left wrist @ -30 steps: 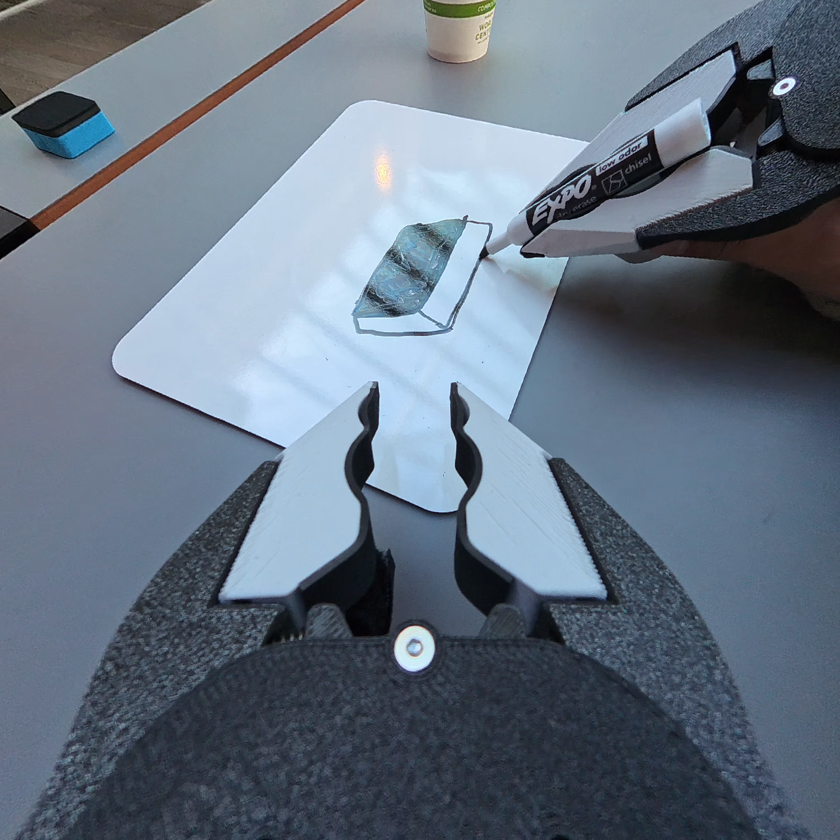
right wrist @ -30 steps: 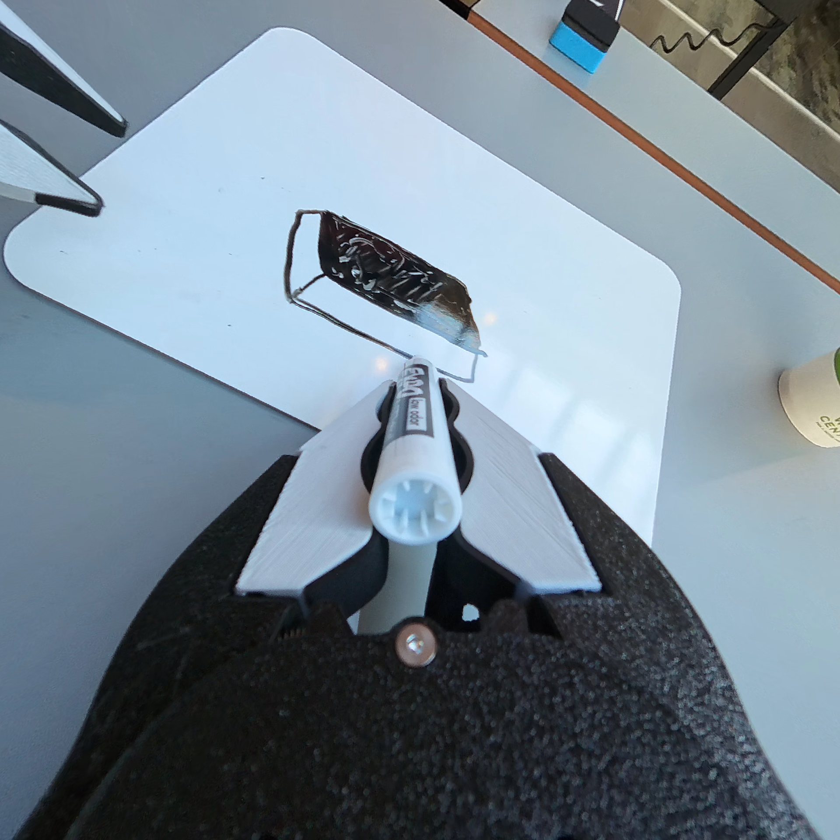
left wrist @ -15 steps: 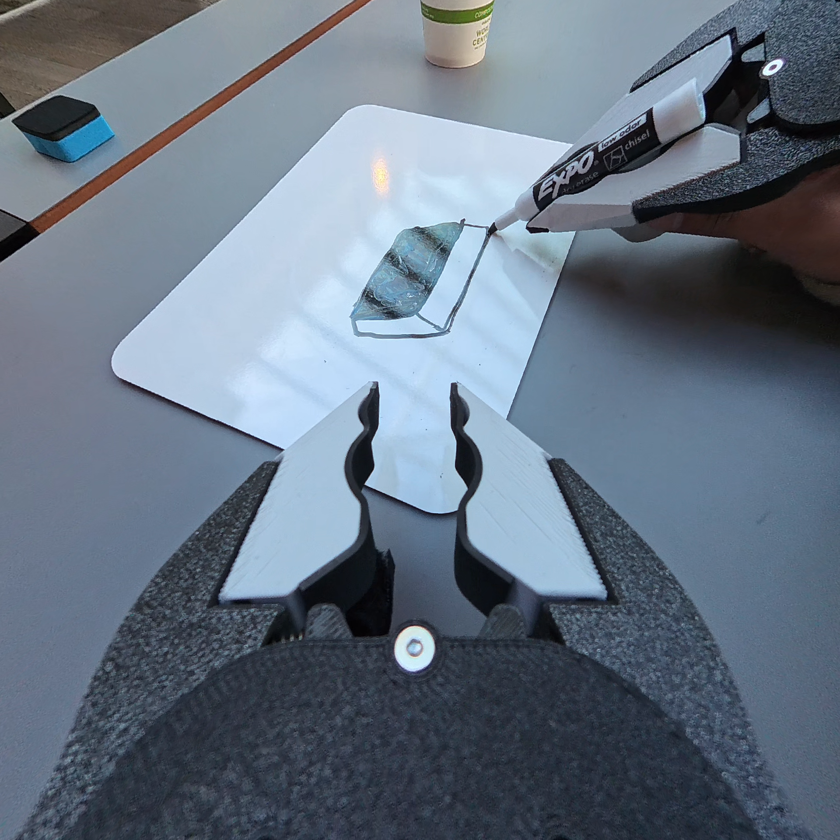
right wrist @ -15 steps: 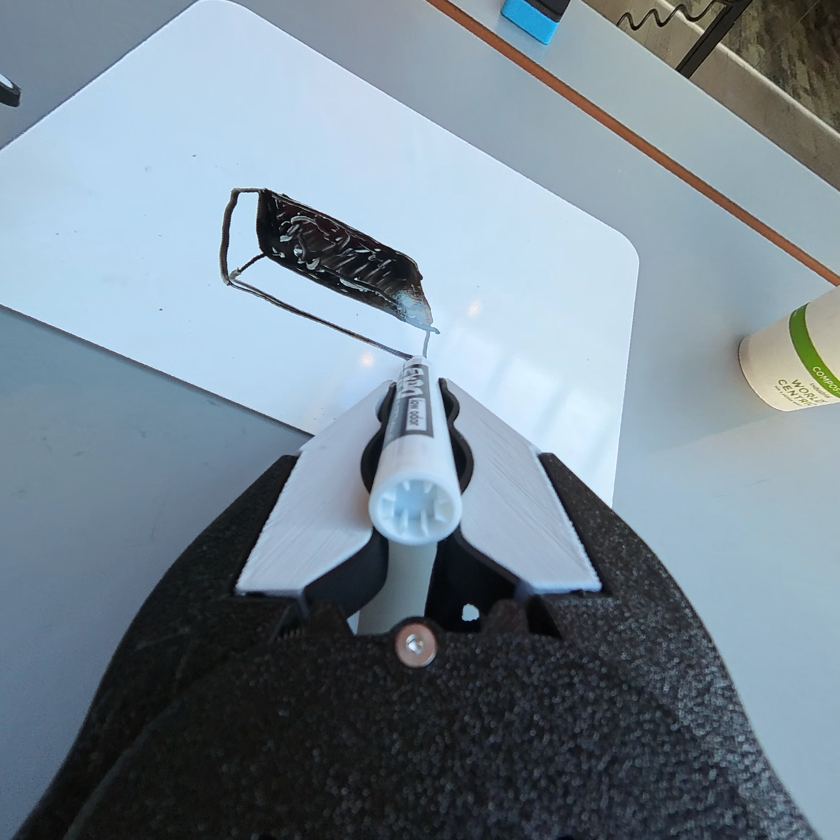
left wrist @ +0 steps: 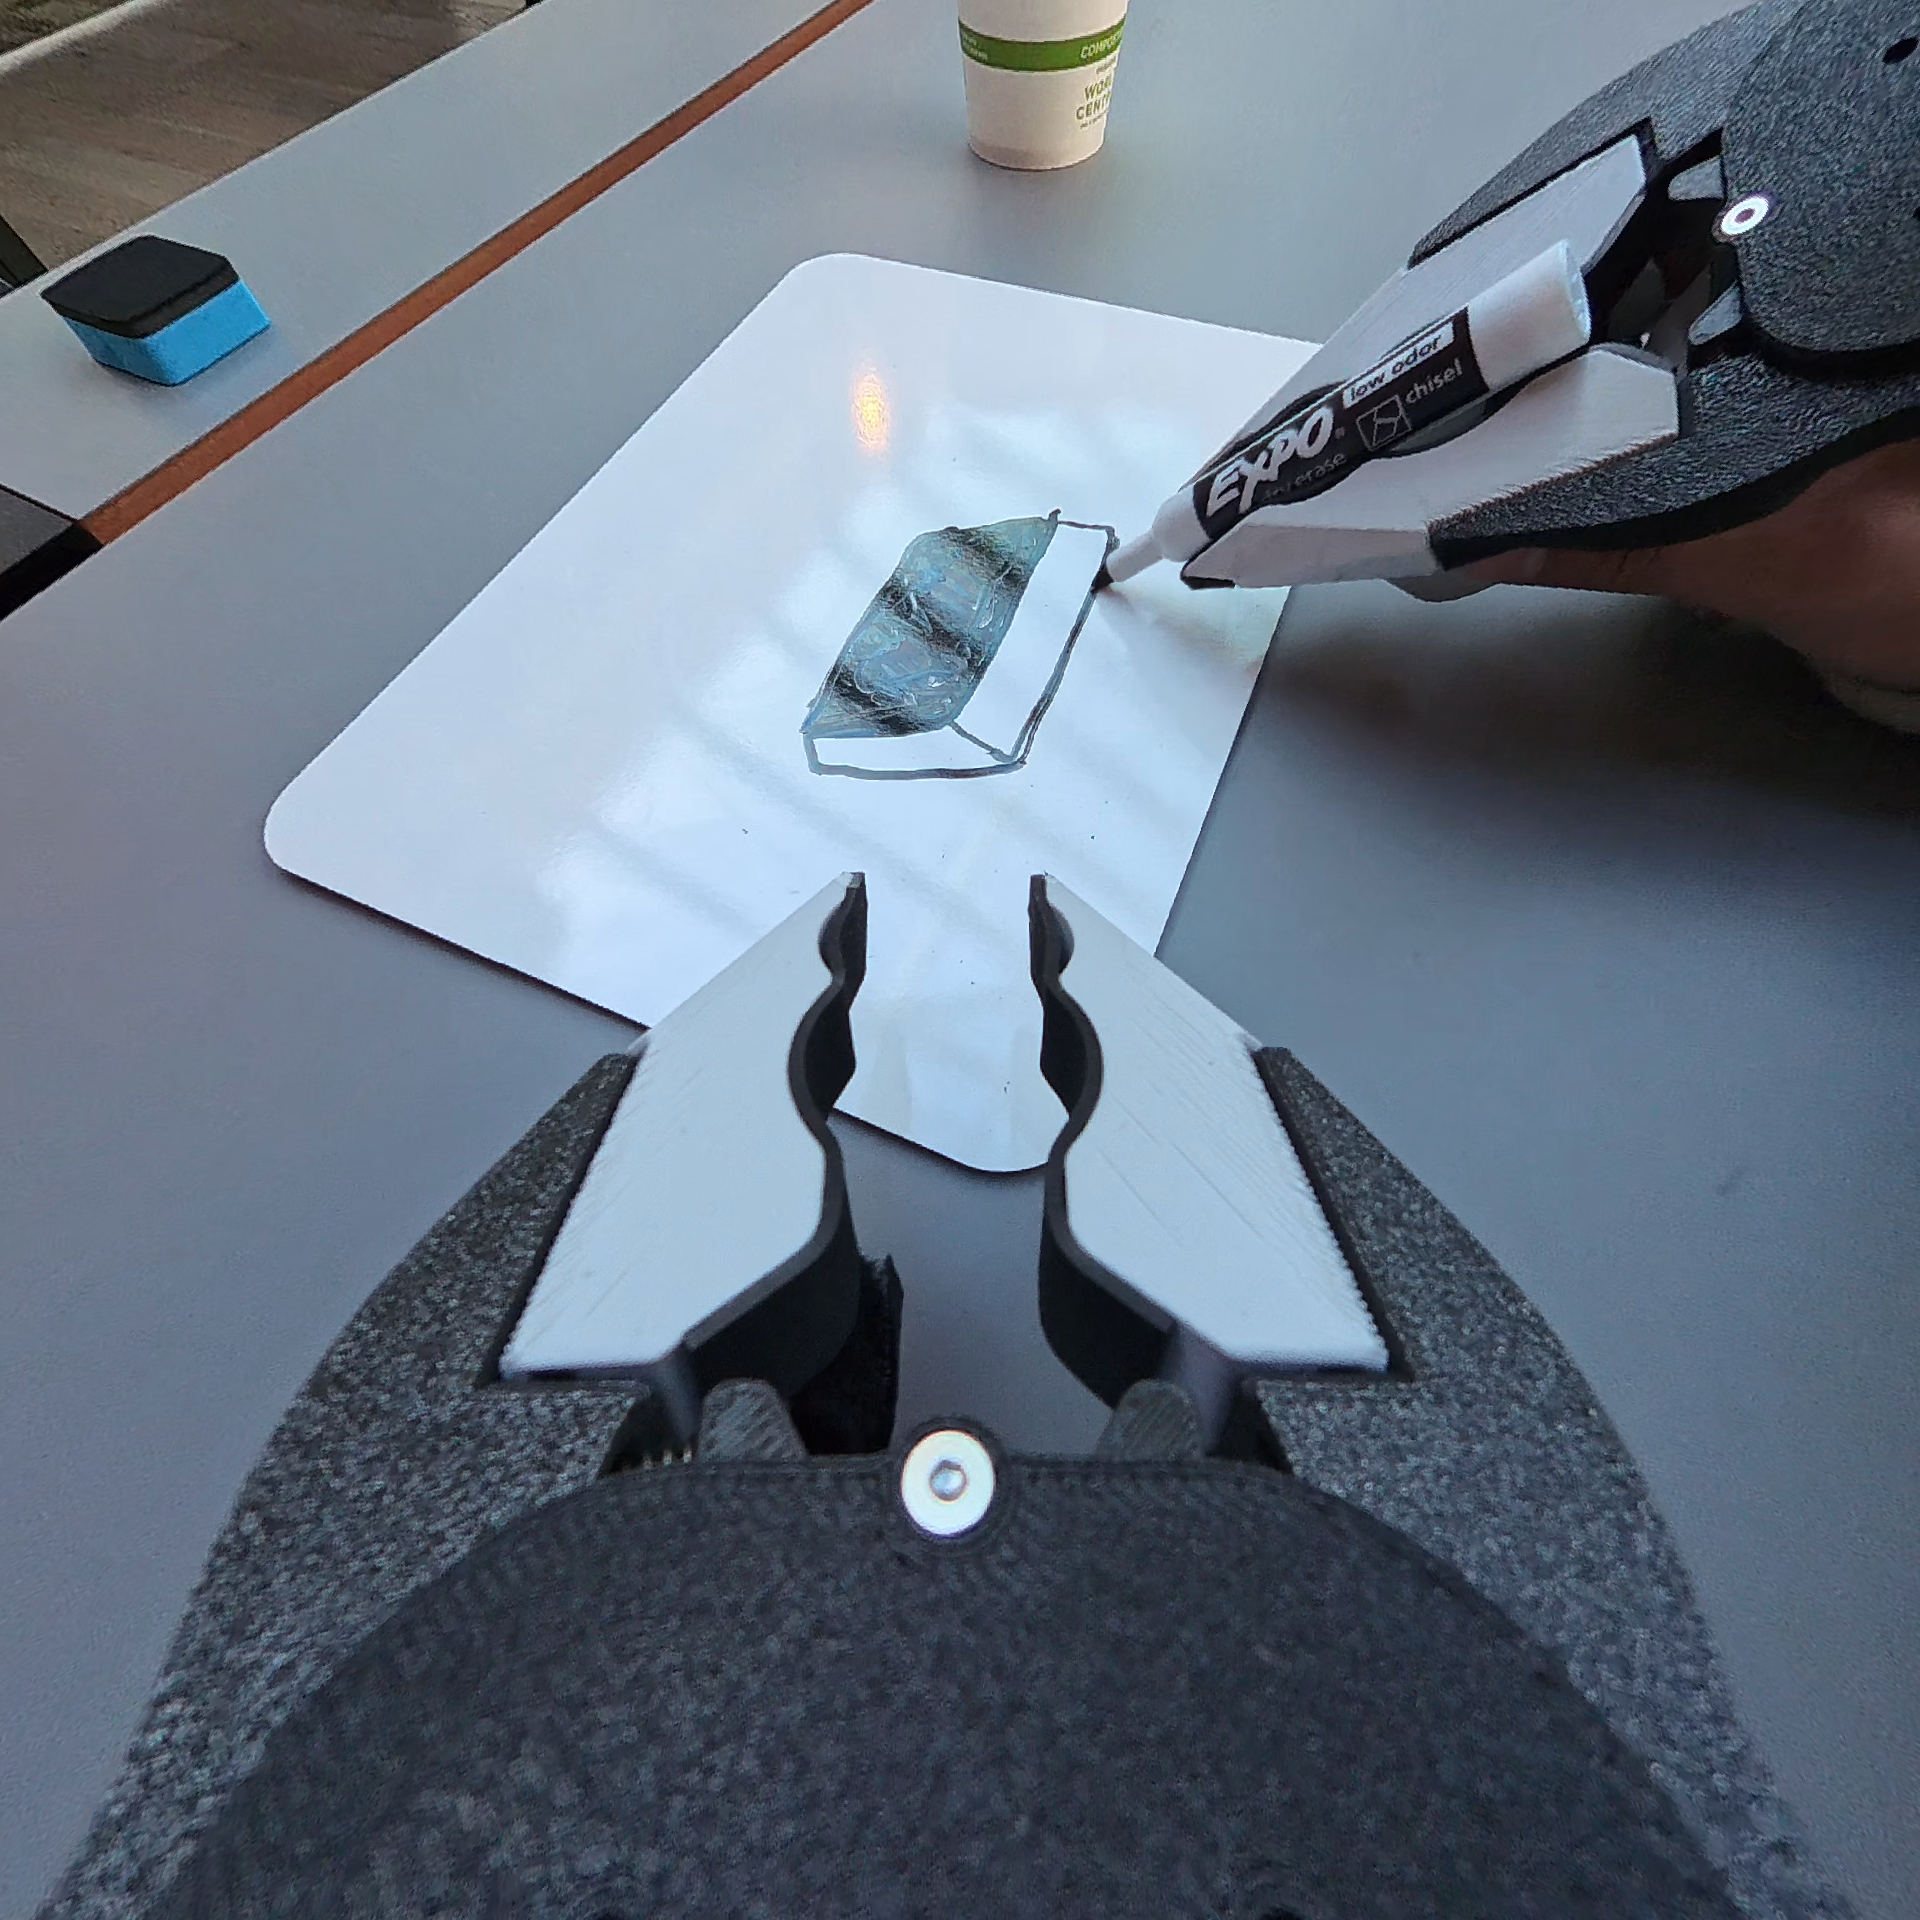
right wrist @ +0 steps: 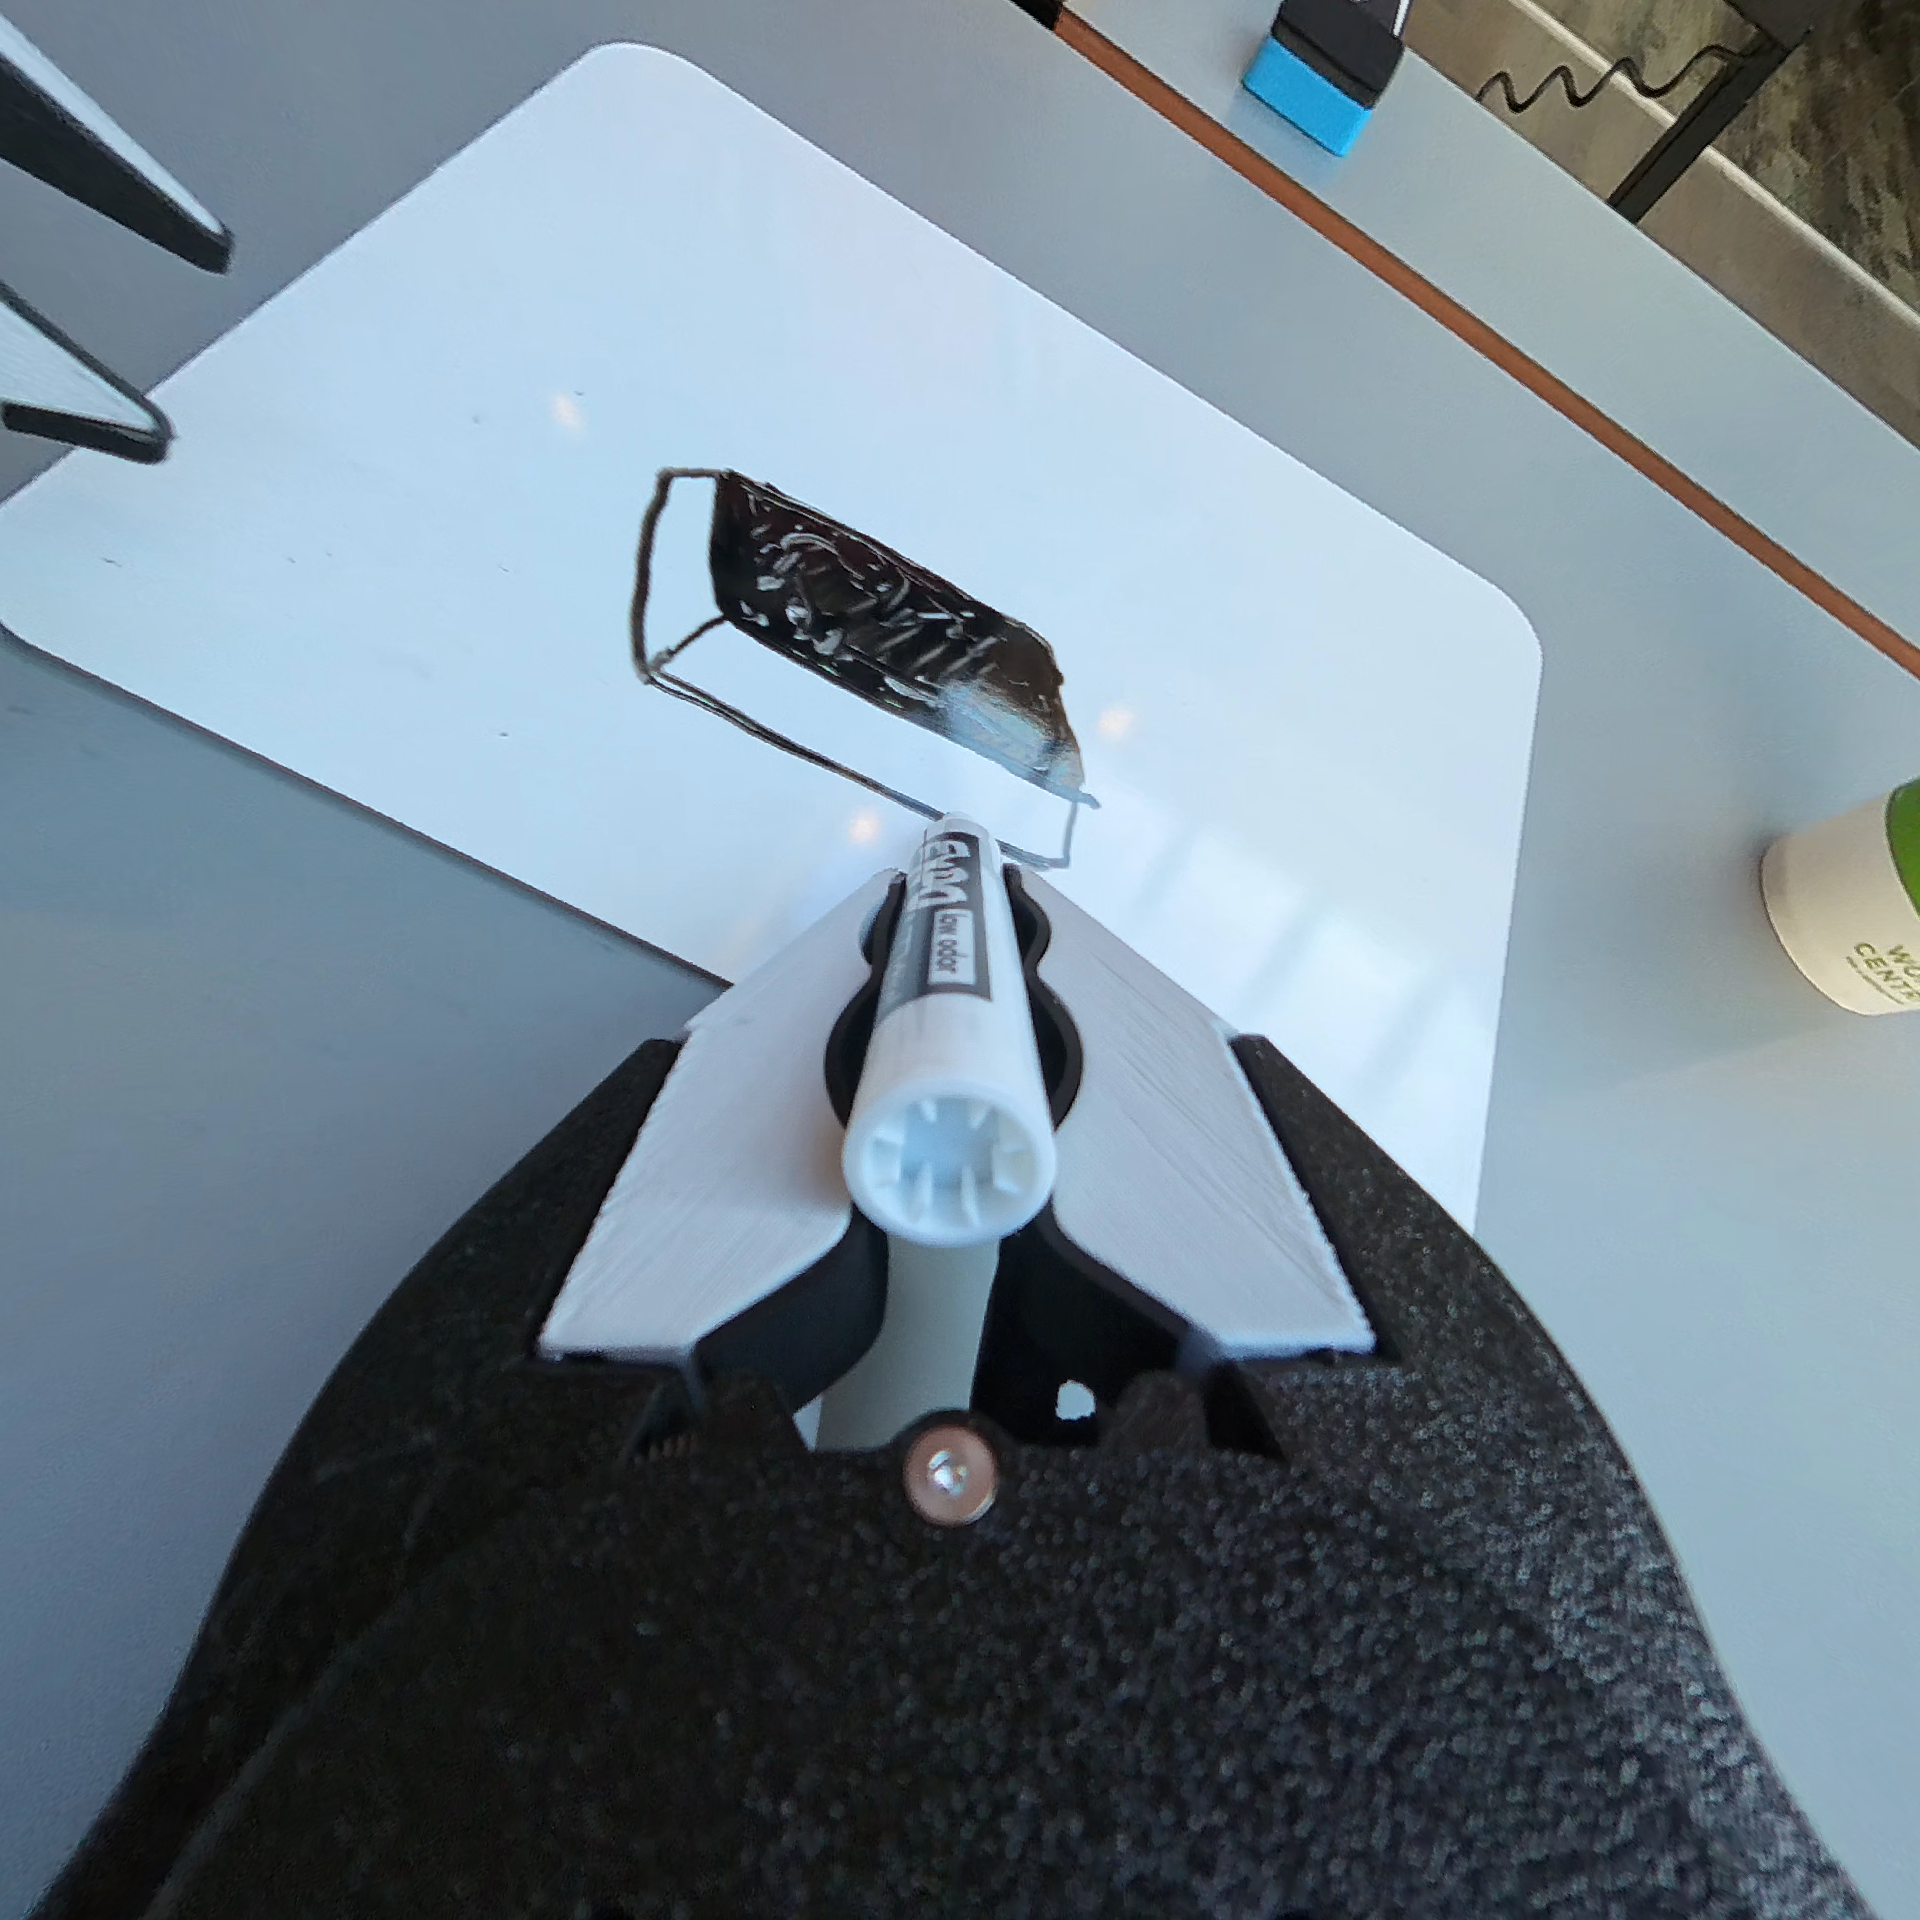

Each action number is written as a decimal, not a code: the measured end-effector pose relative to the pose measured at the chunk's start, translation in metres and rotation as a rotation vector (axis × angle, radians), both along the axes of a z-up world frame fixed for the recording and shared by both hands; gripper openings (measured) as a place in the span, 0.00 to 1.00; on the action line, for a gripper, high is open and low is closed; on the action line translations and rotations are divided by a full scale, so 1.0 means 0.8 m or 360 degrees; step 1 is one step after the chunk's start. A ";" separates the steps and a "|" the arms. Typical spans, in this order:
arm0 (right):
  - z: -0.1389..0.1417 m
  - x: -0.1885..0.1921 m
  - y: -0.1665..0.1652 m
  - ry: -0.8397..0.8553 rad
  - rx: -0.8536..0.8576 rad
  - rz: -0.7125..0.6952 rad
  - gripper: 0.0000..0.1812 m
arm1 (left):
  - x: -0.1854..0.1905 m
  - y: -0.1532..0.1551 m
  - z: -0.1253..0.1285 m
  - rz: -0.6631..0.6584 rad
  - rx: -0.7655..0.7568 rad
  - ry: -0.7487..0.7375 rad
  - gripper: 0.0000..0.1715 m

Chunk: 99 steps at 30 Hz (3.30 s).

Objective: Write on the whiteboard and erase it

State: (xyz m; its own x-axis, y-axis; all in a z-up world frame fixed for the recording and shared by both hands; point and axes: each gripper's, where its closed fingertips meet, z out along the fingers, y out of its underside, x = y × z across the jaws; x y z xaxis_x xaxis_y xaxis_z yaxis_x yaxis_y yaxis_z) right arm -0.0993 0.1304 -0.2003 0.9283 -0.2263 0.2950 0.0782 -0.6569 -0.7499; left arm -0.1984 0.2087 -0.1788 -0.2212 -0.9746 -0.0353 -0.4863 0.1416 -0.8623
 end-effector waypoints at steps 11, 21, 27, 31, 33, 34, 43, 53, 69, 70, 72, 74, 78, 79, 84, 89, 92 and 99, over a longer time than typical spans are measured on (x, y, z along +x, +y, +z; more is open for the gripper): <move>0.000 -0.038 0.029 0.0038 -0.0004 0.0136 0.10 | 0.002 0.001 0.002 0.0004 -0.0003 -0.0013 0.18; 0.000 -0.066 0.049 0.0051 -0.0019 0.0239 0.10 | 0.002 -0.001 0.004 -0.0004 -0.0008 -0.0021 0.18; 0.000 -0.063 0.046 0.0052 -0.0028 0.0224 0.10 | 0.002 -0.001 0.005 -0.0003 -0.0014 -0.0024 0.18; 0.000 -0.044 0.035 0.0073 -0.0027 0.0152 0.10 | 0.002 -0.002 0.005 -0.0005 -0.0010 -0.0026 0.18; 0.000 -0.042 0.033 0.0066 -0.0032 0.0146 0.10 | 0.001 -0.002 0.006 -0.0006 -0.0010 -0.0029 0.18; 0.000 -0.044 0.034 0.0055 -0.0034 0.0149 0.10 | 0.001 -0.002 0.006 -0.0005 -0.0012 -0.0030 0.18; 0.000 -0.067 0.050 0.0058 -0.0053 0.0233 0.10 | -0.001 -0.002 0.005 -0.0008 -0.0010 -0.0031 0.18; 0.000 -0.023 0.015 0.0100 -0.0073 0.0064 0.10 | -0.002 0.000 0.004 -0.0005 -0.0016 -0.0025 0.18; 0.001 0.026 -0.016 0.0097 -0.0095 -0.0095 0.10 | -0.005 0.002 0.003 -0.0003 -0.0017 -0.0025 0.18; 0.001 0.026 -0.014 0.0092 -0.0095 -0.0092 0.10 | -0.005 0.002 0.003 -0.0004 -0.0017 -0.0024 0.18; 0.001 0.028 -0.014 0.0101 -0.0096 -0.0093 0.10 | -0.005 0.003 0.004 -0.0003 -0.0015 -0.0027 0.18; 0.001 0.028 -0.014 0.0116 -0.0094 -0.0094 0.10 | -0.005 0.003 0.005 -0.0004 -0.0015 -0.0028 0.18; 0.001 0.029 -0.016 0.0102 -0.0110 -0.0094 0.10 | -0.005 0.004 0.005 -0.0002 -0.0017 -0.0030 0.18; 0.001 0.031 -0.015 0.0107 -0.0107 -0.0098 0.10 | -0.005 0.003 0.005 -0.0002 -0.0018 -0.0030 0.18; 0.001 0.030 -0.016 0.0126 -0.0106 -0.0095 0.09 | -0.006 0.002 0.006 -0.0006 -0.0010 -0.0032 0.18; 0.001 0.028 -0.015 0.0137 -0.0100 -0.0089 0.10 | -0.005 0.004 0.005 -0.0001 -0.0022 -0.0027 0.18; 0.001 0.030 -0.015 0.0142 -0.0106 -0.0095 0.10 | -0.006 0.003 0.006 -0.0006 -0.0017 -0.0028 0.18; 0.001 0.019 -0.013 0.0161 -0.0105 -0.0065 0.10 | -0.005 0.003 0.006 -0.0004 -0.0021 -0.0027 0.18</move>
